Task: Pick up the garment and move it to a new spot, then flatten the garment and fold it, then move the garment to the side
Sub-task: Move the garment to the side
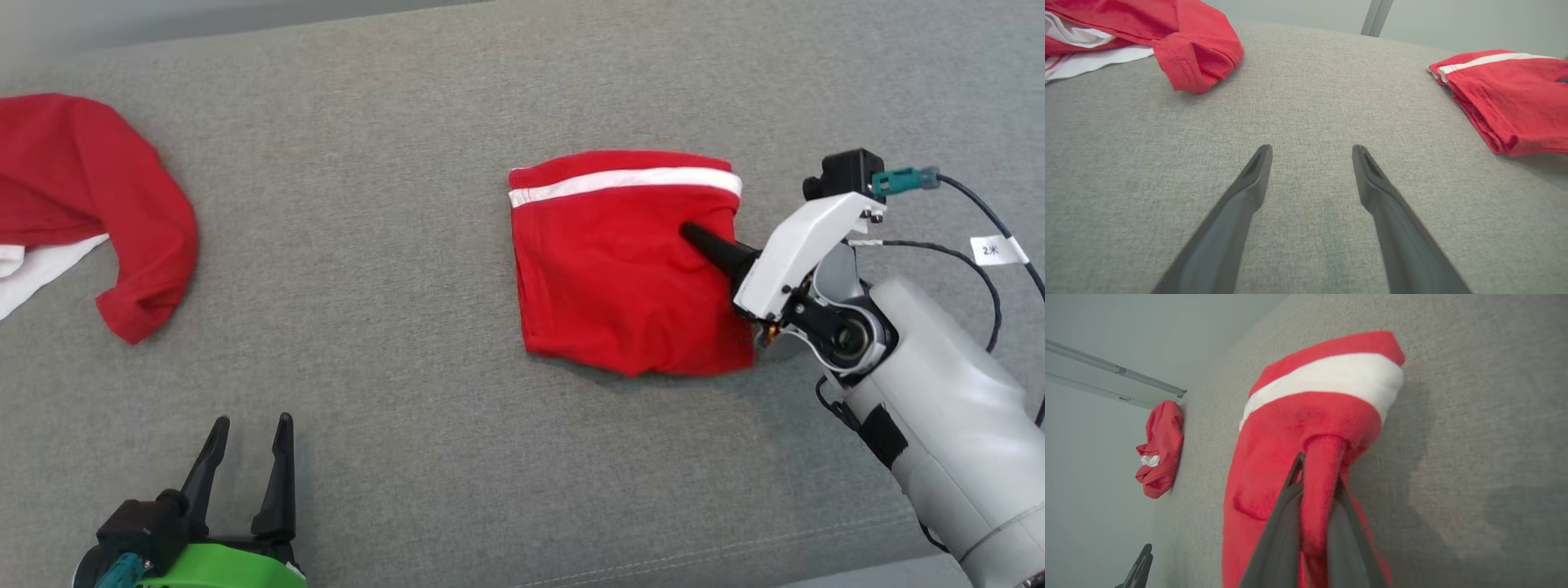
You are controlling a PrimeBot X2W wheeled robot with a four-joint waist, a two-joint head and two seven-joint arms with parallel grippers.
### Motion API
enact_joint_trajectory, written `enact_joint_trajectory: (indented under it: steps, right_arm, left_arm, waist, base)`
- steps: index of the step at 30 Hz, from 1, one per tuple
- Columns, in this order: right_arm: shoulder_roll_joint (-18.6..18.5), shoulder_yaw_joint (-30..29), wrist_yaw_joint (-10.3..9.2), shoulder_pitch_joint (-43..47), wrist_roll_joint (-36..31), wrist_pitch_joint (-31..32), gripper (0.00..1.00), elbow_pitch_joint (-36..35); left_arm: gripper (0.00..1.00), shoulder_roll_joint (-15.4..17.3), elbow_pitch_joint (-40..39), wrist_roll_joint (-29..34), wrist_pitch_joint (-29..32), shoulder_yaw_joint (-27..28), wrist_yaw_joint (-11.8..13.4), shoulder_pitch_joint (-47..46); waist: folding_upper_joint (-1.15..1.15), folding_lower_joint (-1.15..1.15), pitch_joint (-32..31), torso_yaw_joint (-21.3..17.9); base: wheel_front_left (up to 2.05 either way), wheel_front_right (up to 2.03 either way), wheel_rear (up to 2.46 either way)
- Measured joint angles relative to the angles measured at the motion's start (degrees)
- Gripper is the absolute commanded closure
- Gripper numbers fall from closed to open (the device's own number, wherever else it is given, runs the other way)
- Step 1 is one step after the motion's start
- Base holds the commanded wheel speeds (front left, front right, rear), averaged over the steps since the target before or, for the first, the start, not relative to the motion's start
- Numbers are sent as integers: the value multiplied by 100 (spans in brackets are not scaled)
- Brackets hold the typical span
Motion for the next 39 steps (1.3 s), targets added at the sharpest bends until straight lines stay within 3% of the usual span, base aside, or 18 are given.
enact_joint_trajectory:
  steps: [12,20,27,32,39]
  right_arm:
    - [-127,-753,-1,800,-513,104,100,402]
    - [-209,-691,0,425,-1352,-250,100,456]
    - [-927,-180,3,-720,-2240,-322,100,376]
    - [-1497,105,3,-1246,-2936,-356,100,979]
    - [-1866,187,4,-1679,-3275,-512,100,1739]
  left_arm:
    - [0,341,-538,129,124,-112,-8,75]
    - [0,488,-1021,189,521,-246,9,-87]
    - [0,675,-1412,207,739,-90,154,-109]
    - [0,750,-1618,172,790,-15,226,-108]
    - [0,817,-1783,147,793,63,281,-109]
  waist:
    - [0,0,-183,-1251]
    - [0,0,1,-1917]
    - [0,0,459,-1999]
    - [0,0,789,-1793]
    - [0,0,1144,-1432]
  base:
    - [0,0,0]
    - [0,0,0]
    - [0,0,0]
    - [0,0,0]
    - [0,0,0]
